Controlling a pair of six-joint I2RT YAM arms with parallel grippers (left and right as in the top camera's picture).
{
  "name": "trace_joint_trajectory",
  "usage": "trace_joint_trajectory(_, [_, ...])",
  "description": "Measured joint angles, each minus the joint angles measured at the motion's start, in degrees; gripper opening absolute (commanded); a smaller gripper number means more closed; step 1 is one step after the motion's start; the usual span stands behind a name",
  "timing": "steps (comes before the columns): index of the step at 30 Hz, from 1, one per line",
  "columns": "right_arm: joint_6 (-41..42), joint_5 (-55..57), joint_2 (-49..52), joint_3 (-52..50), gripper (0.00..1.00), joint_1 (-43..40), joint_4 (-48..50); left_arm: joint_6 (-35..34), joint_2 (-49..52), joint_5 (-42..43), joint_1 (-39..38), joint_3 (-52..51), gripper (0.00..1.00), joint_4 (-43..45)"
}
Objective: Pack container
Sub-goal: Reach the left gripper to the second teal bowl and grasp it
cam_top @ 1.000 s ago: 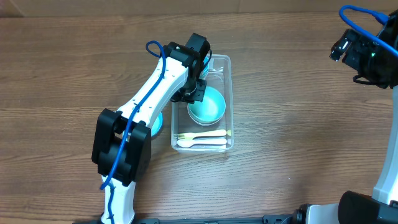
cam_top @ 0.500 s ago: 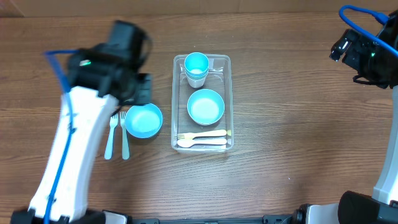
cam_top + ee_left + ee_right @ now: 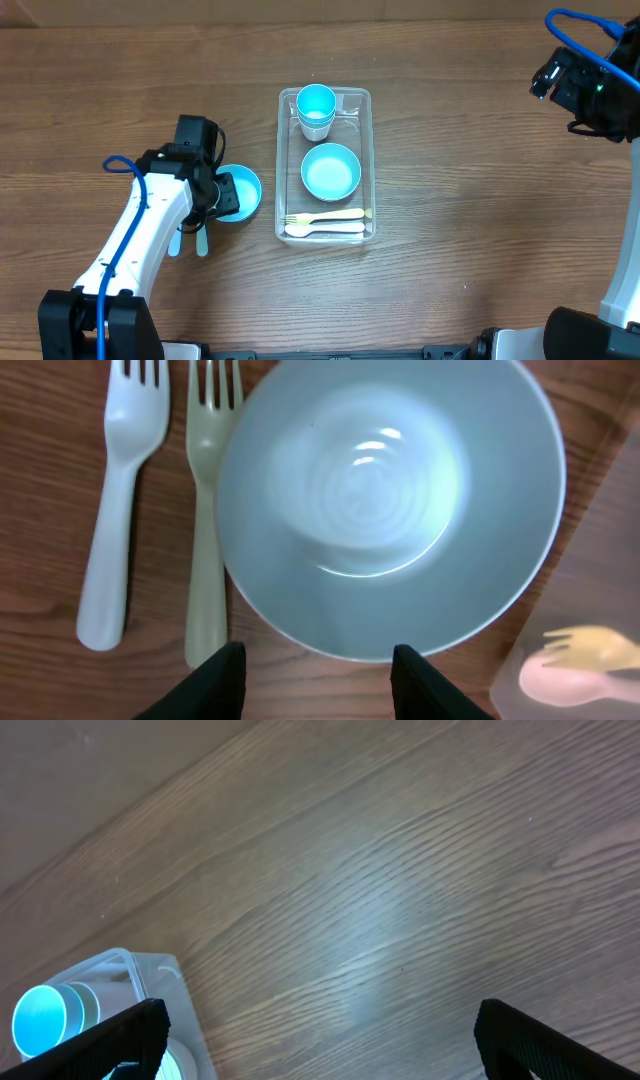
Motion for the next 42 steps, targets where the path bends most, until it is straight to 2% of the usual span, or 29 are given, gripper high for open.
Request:
trace_joint_trajectory(3, [0.0, 0.0, 0.0, 0.0, 1.00, 0.0, 0.0, -1.5, 0.0, -0.4, 0.0, 0.0, 0.44, 1.0])
trace_joint_trajectory(11, [0.0, 0.0, 0.0, 0.0, 1.00, 0.0, 0.0, -6.0, 0.0, -4.4, 1.1, 0.0, 0.50, 1.4])
trace_joint_trajectory(15, [0.0, 0.0, 0.0, 0.0, 1.00, 0.0, 0.0, -6.6, 0.0, -4.6, 4.3, 0.0, 0.56, 0.9])
trace_joint_trajectory(21, [0.0, 0.0, 0.0, 0.0, 1.00, 0.0, 0.0, -6.5, 0.0, -4.7, 6.0, -0.3, 0.58, 3.8])
trace_joint_trajectory(26, [0.0, 0.0, 0.0, 0.0, 1.00, 0.0, 0.0, -6.0, 4.5, -2.3, 6.0, -2.7, 0.43, 9.7])
trace_joint_trajectory(30, [0.0, 0.0, 0.0, 0.0, 1.00, 0.0, 0.0, -5.7, 6.7, -1.1, 6.0, -3.0, 0.22, 11.5])
trace_joint_trajectory(39, [0.0, 0.0, 0.0, 0.0, 1.00, 0.0, 0.0, -3.9, 6.7, -0.6, 6.0, -3.0, 0.21, 13.6])
trace_joint_trajectory(42, [0.0, 0.0, 0.0, 0.0, 1.00, 0.0, 0.0, -3.8, 6.7, -0.6, 6.0, -3.0, 0.17, 13.6])
